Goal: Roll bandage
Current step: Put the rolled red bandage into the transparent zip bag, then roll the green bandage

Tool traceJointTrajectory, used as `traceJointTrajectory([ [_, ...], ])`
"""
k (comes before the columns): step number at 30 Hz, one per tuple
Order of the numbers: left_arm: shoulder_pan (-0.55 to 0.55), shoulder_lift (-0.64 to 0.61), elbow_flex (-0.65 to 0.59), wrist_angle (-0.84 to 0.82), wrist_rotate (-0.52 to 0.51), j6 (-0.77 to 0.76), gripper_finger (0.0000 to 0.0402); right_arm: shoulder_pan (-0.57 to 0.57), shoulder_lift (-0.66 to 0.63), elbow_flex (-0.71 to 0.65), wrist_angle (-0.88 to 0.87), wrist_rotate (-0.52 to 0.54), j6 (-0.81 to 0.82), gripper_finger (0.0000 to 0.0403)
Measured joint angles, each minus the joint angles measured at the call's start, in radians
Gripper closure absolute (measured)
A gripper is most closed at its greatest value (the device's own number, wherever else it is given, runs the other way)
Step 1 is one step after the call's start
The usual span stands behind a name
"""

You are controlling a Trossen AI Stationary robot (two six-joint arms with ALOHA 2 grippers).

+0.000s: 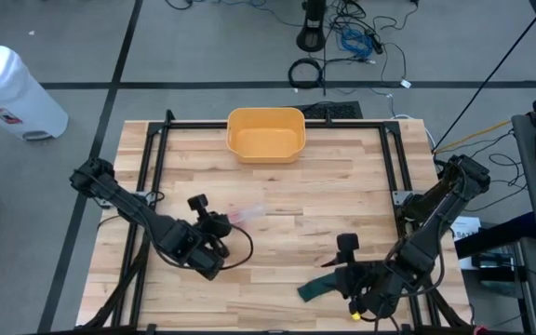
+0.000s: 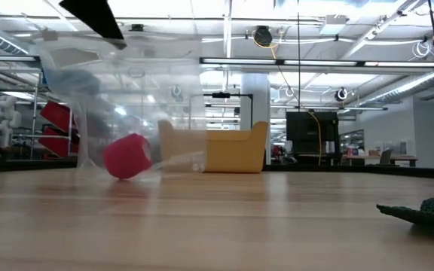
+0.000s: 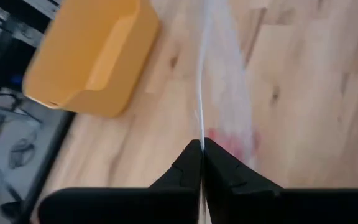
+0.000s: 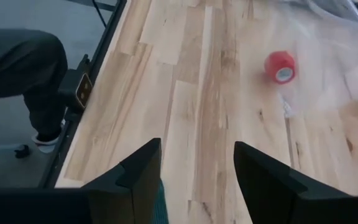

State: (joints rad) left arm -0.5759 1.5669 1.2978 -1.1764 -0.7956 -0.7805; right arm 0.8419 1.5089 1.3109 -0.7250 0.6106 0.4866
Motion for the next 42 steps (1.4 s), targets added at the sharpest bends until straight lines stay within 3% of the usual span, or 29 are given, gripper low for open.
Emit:
traceJointTrajectory([
  [8,-0.041,0.001,-0.039,0.059,0.013,0.001,0.0278,-0.023,0.000,0.000,-0.033,-0.017,0.089,0.0211],
  [12,-0.055,0.001,-0.039,0.110,-0.001,0.021,0.0244,-0.020,0.000,0.000,-0.098,-0.023,0.177,0.0211],
  [18,-0.069,0.001,-0.039,0.205,-0.021,0.117,0.0238,0.021,0.001,0.000,-0.208,-0.080,0.399,0.0211],
  [25,-0.082,0.001,-0.039,0.285,-0.025,0.158,0.0237,0.109,0.056,0.000,-0.244,-0.070,0.585,0.0206],
  [32,-0.093,0.001,-0.039,0.412,-0.051,0.172,0.0237,0.171,0.162,0.000,-0.295,-0.170,0.742,0.0157],
  [42,-0.087,0.001,-0.038,0.680,-0.058,0.417,0.0237,0.248,0.263,-0.001,-0.339,-0.199,0.863,0.0122],
])
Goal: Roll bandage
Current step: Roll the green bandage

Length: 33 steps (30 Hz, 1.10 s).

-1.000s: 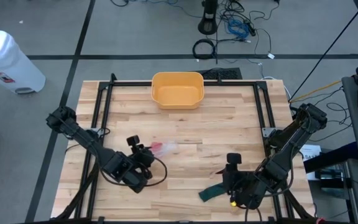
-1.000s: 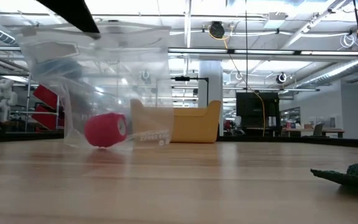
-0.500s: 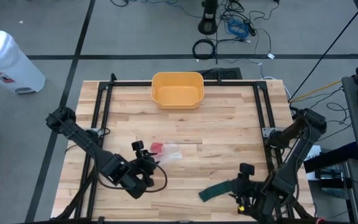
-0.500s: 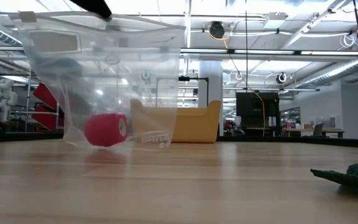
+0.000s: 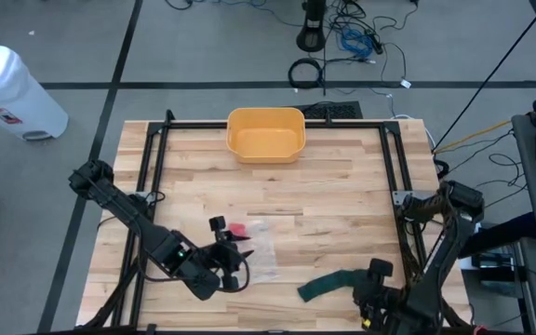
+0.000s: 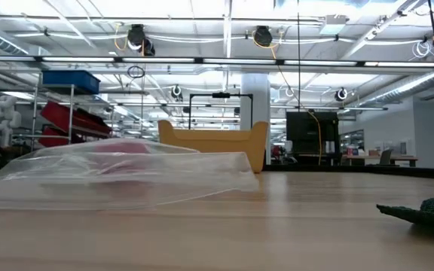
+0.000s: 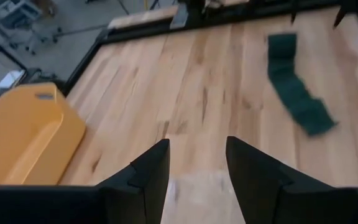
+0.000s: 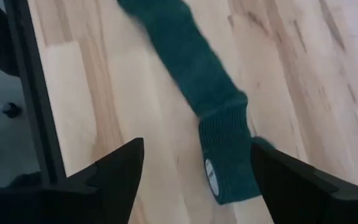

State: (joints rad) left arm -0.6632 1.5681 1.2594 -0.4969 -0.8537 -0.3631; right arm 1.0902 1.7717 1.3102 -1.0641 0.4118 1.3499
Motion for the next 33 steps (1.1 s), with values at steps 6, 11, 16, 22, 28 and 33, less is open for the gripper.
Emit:
traceJointTrajectory([
  [6,0.008,0.000,0.000,0.093,0.008,0.058,0.0237,0.043,0.066,0.000,-0.007,-0.043,0.052,0.0122],
  [11,0.011,0.000,0.000,0.096,0.012,0.056,0.0237,0.072,0.120,0.000,-0.105,-0.079,0.158,0.0128],
  [16,0.013,0.001,0.000,0.102,0.014,0.053,0.0237,0.090,0.191,0.000,-0.201,-0.107,0.258,0.0144],
  [22,0.013,0.001,0.000,0.102,0.016,0.028,0.0237,0.091,0.234,0.000,-0.192,-0.108,0.339,0.0149],
  [28,0.014,0.001,0.000,0.123,0.030,0.027,0.0237,0.117,0.237,0.001,-0.160,-0.131,0.471,0.0149],
  [33,0.014,0.001,0.000,0.123,0.039,0.028,0.0237,0.156,0.237,0.001,-0.110,-0.127,0.695,0.0149],
])
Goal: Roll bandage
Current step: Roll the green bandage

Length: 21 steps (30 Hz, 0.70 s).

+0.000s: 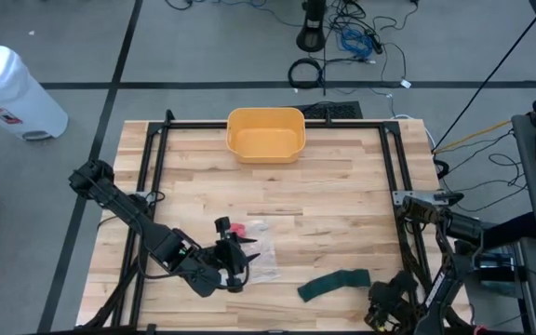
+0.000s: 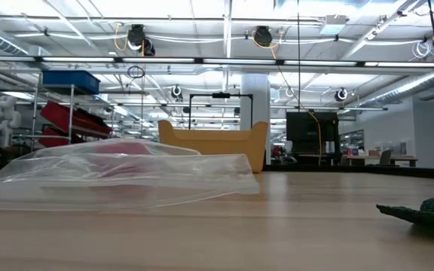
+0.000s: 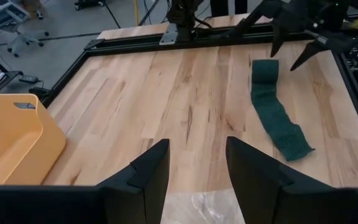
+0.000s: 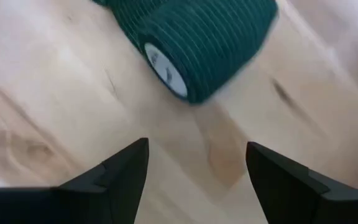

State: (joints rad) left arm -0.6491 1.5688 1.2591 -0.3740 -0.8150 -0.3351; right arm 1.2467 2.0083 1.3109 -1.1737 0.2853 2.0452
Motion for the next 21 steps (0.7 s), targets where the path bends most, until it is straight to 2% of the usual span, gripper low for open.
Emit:
traceJointTrajectory([
  [4,0.000,0.000,0.000,-0.001,0.000,0.002,0.0237,0.023,-0.001,0.000,0.007,-0.003,0.086,0.0149],
  [21,0.049,0.000,0.000,-0.001,0.000,0.063,0.0237,0.024,-0.006,0.001,-0.055,0.130,0.078,0.0149],
])
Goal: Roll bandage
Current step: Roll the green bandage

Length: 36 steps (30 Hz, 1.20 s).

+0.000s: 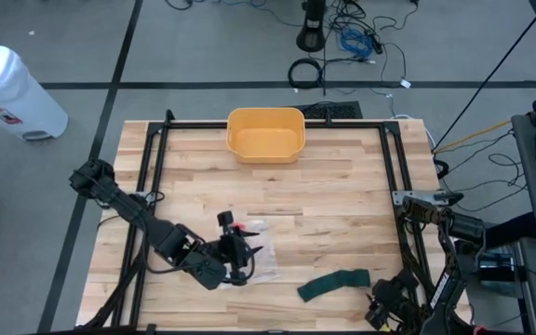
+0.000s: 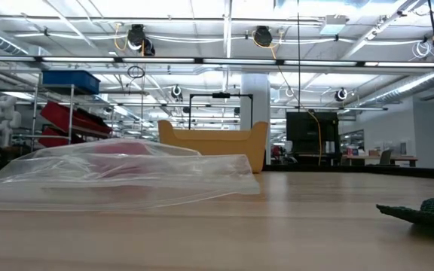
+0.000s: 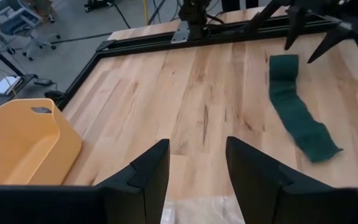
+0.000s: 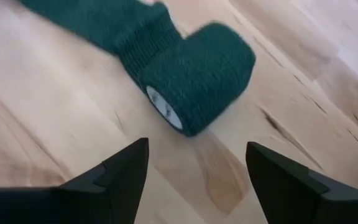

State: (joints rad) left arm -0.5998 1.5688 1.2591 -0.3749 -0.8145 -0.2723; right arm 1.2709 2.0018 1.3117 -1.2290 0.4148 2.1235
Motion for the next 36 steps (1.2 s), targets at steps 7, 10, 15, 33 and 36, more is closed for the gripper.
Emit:
traceJointTrajectory([
  [7,0.028,0.000,0.000,0.000,0.000,-0.002,0.0237,-0.016,0.002,0.000,-0.038,-0.002,0.065,0.0149],
  [10,0.031,0.000,0.000,0.000,0.001,-0.004,0.0237,-0.033,0.011,0.000,-0.062,-0.001,0.065,0.0149],
  [15,0.031,0.000,0.000,0.000,0.021,-0.007,0.0237,-0.067,0.027,0.000,-0.123,-0.002,0.064,0.0149],
  [33,0.030,0.000,0.000,-0.007,0.050,-0.007,0.0237,-0.119,0.058,0.000,-0.270,0.002,-0.010,0.0149],
  [36,0.028,0.000,0.000,-0.009,0.077,-0.007,0.0237,-0.089,0.058,0.002,-0.257,-0.003,0.024,0.0149],
])
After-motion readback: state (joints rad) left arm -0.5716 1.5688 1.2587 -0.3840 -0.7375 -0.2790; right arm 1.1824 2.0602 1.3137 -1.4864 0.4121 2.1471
